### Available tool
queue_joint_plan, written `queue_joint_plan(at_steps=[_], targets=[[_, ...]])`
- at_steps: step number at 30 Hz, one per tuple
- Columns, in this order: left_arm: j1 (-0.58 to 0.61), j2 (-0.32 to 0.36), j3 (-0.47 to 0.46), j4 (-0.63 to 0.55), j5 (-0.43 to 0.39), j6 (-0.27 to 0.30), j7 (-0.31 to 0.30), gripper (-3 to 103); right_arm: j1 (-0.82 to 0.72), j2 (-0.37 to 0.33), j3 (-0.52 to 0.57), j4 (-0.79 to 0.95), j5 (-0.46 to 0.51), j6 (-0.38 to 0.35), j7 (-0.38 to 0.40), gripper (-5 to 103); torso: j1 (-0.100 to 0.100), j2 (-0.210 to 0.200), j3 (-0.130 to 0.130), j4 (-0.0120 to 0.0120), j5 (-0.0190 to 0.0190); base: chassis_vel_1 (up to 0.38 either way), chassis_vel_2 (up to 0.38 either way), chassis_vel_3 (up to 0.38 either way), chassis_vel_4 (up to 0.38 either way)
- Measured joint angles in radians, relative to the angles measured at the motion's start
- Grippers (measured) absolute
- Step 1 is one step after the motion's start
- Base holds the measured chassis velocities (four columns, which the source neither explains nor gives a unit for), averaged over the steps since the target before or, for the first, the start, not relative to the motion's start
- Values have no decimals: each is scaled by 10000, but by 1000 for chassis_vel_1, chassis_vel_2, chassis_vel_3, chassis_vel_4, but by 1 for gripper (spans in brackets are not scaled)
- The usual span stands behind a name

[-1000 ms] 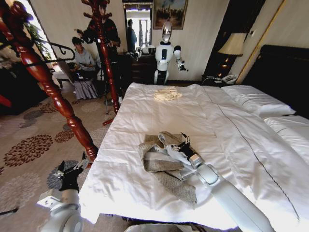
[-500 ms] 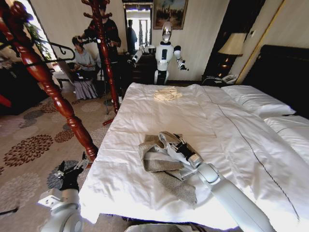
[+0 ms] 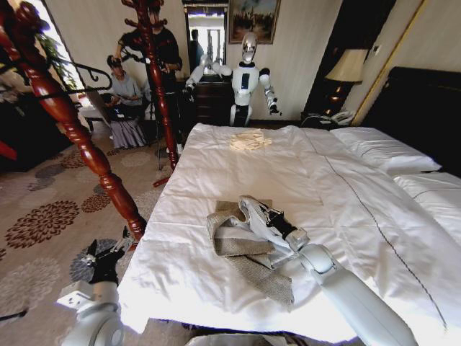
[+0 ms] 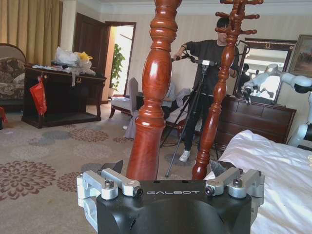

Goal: Pick up the clothes from the bed and hang them on the clothes hanger.

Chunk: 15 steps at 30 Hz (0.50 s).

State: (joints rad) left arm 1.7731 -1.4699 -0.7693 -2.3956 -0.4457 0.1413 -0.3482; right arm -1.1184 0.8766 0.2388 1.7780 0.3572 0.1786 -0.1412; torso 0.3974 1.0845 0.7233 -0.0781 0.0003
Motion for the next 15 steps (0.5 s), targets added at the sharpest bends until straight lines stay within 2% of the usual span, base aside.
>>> queue_joint_plan(at_steps=[3, 5, 6, 8, 9, 12, 13, 15], targets=[[6, 14, -17, -40, 0, 0, 0, 100, -108, -106, 131, 314, 918, 0, -174, 1, 0, 0, 0, 0, -1, 0, 0, 0, 0], [8, 24, -22, -53, -4, -1, 0, 100, -134, -139, 178, 403, 1139, 0, -218, 1, 0, 0, 0, 0, -1, 0, 0, 0, 0], [6, 92, -49, -109, -59, -8, 6, 100, -197, -240, 361, 698, 1761, -1, -336, 1, 0, 0, 0, 0, 0, 0, 0, 0, 0], [-50, 232, -79, -143, -168, -28, 102, 100, -235, -358, 641, 1075, 2359, -41, -359, 1, 0, 0, 0, 1, 0, 0, 0, 0, 0], [-50, 232, -79, -143, -168, -28, 102, 100, -235, -358, 641, 1075, 2359, -41, -359, 1, 0, 0, 0, 1, 0, 0, 0, 0, 0], [-407, 1039, 52, 94, -901, -255, 805, 100, -284, -592, 1142, 1608, 2800, -145, -302, 1, 0, 0, -1, 0, -3, 0, 0, 0, 0], [-407, 1039, 52, 94, -901, -255, 805, 100, -284, -592, 1142, 1608, 2800, -145, -302, 1, 0, 0, -1, 0, -3, 0, 0, 0, 0], [-648, 1756, 226, 358, -1473, -360, 1495, 100, -404, -711, 1346, 1756, 2820, -164, -293, 1, 0, 0, 0, 0, -4, 0, 0, 0, 0]])
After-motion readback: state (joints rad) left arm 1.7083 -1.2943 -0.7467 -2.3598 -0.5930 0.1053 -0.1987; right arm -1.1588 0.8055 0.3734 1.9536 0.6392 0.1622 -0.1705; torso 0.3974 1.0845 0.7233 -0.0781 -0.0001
